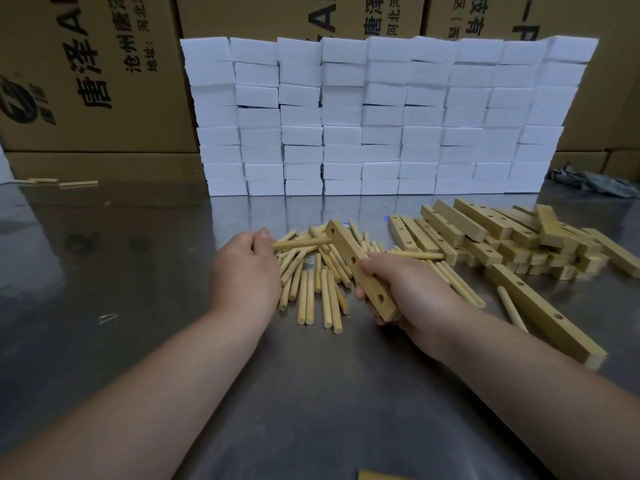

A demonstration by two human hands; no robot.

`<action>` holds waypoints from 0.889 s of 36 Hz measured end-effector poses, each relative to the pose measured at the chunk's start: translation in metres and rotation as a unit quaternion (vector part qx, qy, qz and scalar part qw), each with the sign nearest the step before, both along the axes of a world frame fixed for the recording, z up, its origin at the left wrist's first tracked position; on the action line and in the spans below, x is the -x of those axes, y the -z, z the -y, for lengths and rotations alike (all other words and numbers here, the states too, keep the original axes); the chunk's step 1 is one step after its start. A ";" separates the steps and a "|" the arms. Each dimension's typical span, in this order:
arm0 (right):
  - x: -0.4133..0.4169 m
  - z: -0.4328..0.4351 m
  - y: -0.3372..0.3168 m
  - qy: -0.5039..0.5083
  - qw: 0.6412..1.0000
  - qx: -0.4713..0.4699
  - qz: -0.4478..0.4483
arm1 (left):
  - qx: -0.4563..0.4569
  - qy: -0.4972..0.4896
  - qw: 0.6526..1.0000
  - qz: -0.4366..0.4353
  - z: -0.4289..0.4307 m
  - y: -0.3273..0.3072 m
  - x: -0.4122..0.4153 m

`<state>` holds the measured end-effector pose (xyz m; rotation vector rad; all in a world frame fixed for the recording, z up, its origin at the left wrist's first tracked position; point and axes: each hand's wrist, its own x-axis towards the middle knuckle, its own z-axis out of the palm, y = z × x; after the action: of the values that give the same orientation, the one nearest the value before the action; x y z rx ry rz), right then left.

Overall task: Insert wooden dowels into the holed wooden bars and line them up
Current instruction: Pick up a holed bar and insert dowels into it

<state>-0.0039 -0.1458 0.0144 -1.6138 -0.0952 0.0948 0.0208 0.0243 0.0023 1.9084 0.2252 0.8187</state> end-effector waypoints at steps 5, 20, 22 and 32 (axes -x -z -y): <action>0.002 0.000 0.000 -0.001 1.000 -0.013 0.002 | 0.007 0.000 1.000 0.009 0.000 -0.001 0.001; 0.001 0.000 0.000 0.016 1.000 -0.006 0.005 | -0.017 0.096 0.994 -0.041 0.011 -0.004 0.010; 0.001 0.000 0.000 0.015 1.000 -0.007 0.002 | -0.018 0.100 0.994 -0.046 0.011 -0.005 0.010; 0.003 0.000 -0.001 0.014 1.000 -0.006 -0.009 | -0.001 0.096 0.995 -0.041 0.010 -0.004 0.009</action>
<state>-0.0067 -0.1462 0.0157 -1.6020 -0.0588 0.0860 0.0122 0.0146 0.0060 1.9332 0.0889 0.6124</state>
